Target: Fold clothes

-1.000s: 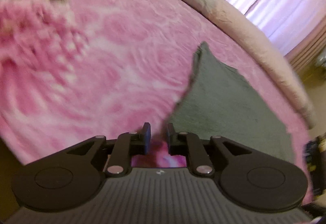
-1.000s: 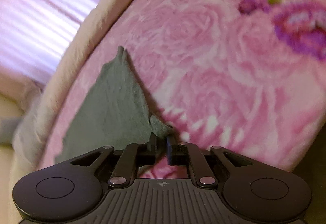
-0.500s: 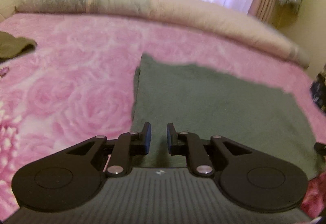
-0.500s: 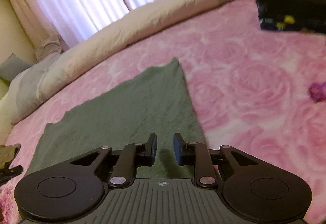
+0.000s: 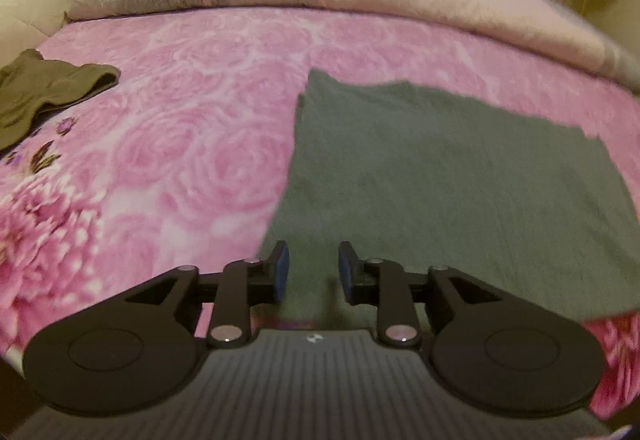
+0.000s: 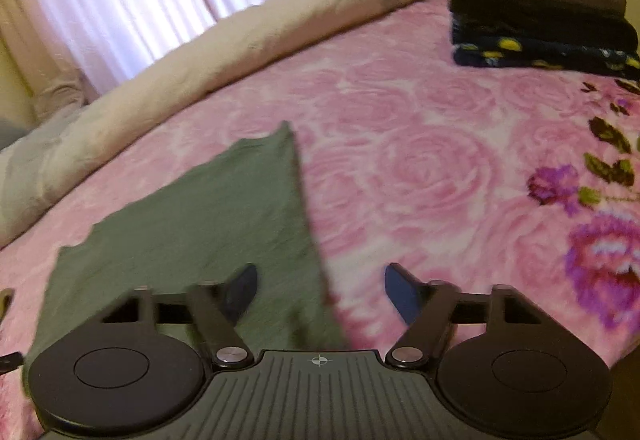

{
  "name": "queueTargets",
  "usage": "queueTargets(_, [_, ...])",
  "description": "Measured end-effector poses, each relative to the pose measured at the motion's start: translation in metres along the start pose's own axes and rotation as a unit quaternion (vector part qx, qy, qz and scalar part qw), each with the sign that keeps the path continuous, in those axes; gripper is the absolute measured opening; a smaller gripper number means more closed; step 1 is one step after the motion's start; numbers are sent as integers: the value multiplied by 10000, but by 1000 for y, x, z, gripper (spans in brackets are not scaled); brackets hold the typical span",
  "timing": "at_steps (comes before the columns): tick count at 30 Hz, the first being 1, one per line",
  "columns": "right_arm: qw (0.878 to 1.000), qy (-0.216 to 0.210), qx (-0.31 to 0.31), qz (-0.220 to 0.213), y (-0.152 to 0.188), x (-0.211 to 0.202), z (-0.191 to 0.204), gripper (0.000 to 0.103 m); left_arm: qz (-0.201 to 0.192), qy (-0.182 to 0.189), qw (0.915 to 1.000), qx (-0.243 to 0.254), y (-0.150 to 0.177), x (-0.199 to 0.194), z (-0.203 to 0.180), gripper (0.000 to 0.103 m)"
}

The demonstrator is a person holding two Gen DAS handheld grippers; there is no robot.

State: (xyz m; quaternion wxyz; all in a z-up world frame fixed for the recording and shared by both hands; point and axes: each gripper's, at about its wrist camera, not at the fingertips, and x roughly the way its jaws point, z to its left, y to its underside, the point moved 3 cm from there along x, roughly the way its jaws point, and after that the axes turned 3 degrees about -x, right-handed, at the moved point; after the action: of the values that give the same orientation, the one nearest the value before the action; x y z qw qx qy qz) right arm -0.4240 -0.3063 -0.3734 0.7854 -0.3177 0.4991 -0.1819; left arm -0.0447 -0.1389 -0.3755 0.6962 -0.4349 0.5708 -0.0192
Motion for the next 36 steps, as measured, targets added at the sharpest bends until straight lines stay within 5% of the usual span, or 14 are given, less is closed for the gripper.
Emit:
queueTargets(4, [9985, -25, -384, 382, 21, -5, 23, 73, 57, -333, 9989, 310, 17, -24, -19, 33])
queueTargets(19, [9960, 9, -629, 632, 64, -52, 41, 73, -280, -41, 9992, 299, 45, -100, -21, 36])
queueTargets(29, [9985, -256, -181, 442, 30, -31, 13, 73, -239, 927, 9949, -302, 26, -69, 10, 36])
queueTargets(36, [9934, -929, 600, 314, -11, 29, -33, 73, -104, 1483, 9861, -745, -7, -20, 24, 31])
